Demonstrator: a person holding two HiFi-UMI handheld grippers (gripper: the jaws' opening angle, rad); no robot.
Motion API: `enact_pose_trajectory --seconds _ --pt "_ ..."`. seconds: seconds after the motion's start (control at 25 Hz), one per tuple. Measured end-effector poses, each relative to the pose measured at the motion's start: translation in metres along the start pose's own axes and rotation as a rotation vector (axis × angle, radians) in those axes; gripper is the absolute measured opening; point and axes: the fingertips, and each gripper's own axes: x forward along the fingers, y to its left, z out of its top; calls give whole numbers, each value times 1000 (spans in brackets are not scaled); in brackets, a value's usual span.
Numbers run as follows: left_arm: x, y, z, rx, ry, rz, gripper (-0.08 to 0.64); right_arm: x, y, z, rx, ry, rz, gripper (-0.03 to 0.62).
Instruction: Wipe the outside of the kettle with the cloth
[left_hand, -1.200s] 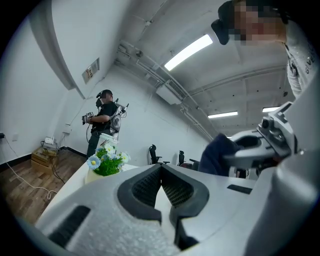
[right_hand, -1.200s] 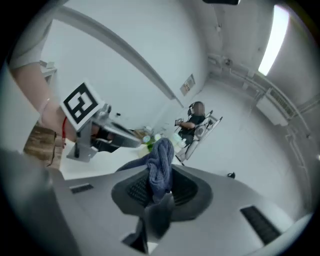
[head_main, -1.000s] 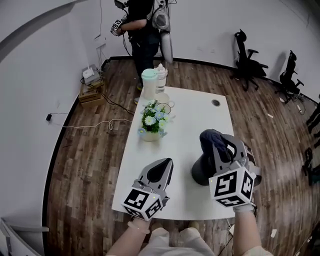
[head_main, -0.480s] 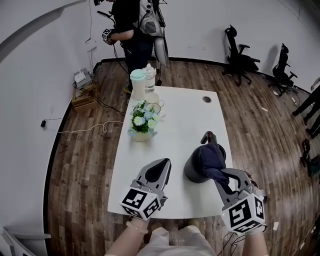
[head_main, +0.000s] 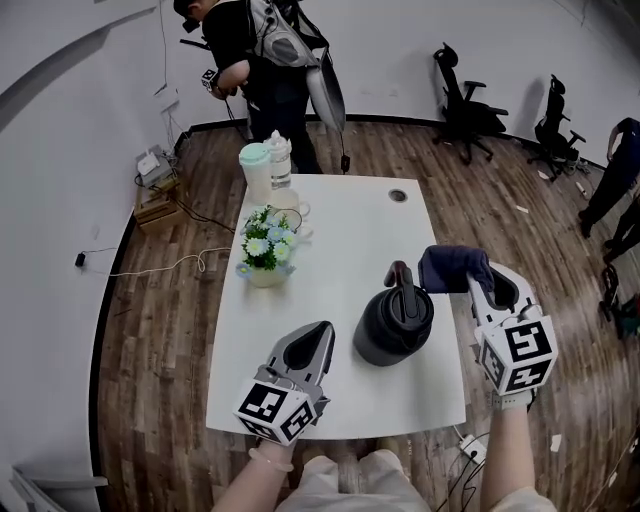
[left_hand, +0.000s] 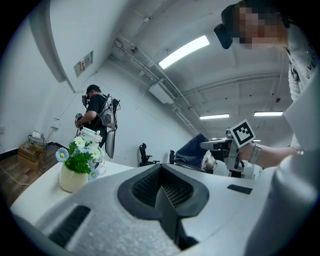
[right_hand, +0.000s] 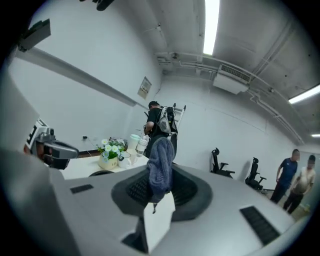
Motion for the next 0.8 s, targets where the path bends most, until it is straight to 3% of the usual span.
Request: enact_pose_trajectory --seconds 0.16,0.28,0.44,0.64,0.72,0.8 --pt "0 4 -1 -12 -7 21 6 4 57 -47 3 152 233 55" --pt "-1 5 4 -12 -18 19 6 -30 90 -56 43 168 341 55" --pt "-3 7 16 -8 -39 -1 6 -61 113 -13 87 68 432 55" --pt "-4 15 16 -15 -49 26 6 -64 96 54 68 -131 440 55" --pt "-6 21 17 -7 -41 63 6 -57 93 61 59 -153 538 55" --pt "4 28 18 0 -49 117 6 -41 91 45 27 -91 702 55"
